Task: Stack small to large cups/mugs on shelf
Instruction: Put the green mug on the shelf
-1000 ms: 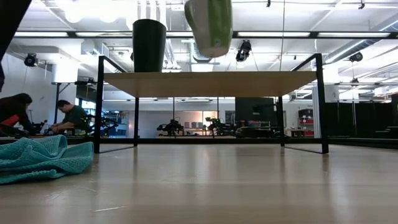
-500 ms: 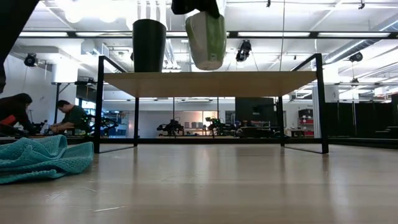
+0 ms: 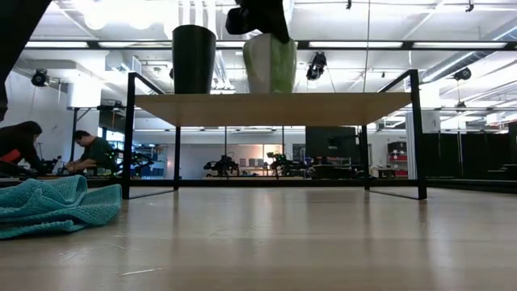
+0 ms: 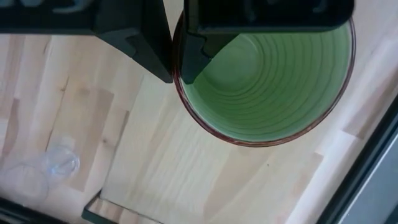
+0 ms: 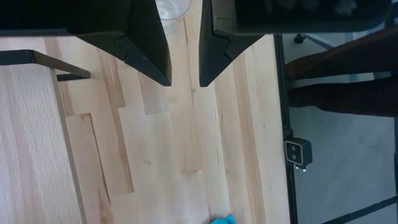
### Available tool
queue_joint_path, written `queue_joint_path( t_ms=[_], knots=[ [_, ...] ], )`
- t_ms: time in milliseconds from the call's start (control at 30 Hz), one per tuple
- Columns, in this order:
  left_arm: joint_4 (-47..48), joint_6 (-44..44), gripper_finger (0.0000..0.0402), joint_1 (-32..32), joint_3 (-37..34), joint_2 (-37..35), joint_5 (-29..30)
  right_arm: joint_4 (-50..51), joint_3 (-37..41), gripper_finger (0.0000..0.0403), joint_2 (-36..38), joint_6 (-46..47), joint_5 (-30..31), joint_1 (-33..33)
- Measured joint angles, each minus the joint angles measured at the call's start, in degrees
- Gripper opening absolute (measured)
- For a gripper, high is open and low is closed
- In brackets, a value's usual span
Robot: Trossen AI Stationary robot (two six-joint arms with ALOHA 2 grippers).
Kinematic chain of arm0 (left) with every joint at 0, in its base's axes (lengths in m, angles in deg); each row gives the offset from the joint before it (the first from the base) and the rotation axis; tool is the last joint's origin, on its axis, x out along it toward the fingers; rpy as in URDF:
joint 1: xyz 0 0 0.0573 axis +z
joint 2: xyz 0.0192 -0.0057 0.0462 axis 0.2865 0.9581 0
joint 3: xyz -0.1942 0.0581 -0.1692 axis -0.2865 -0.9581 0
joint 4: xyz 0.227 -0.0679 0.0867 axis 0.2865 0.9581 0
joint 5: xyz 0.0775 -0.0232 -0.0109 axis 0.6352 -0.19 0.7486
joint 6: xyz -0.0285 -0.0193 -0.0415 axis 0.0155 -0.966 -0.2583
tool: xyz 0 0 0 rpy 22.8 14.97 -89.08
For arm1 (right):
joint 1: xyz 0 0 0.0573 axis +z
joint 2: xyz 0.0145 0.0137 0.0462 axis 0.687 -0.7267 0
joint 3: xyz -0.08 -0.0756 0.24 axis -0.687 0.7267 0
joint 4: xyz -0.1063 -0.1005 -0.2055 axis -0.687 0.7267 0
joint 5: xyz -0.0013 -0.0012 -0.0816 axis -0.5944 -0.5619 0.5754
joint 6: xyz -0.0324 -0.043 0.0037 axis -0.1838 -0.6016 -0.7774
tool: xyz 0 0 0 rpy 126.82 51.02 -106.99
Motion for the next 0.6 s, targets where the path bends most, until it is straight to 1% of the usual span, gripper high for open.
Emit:
queue_joint_path(
  t_ms=[600],
  knots=[
    [-0.2,0.0,0.0006,0.0,-0.5,0.0,0.2,0.0,0.0,0.0077,0.0,-1.4,0.0,0.0]
  ],
)
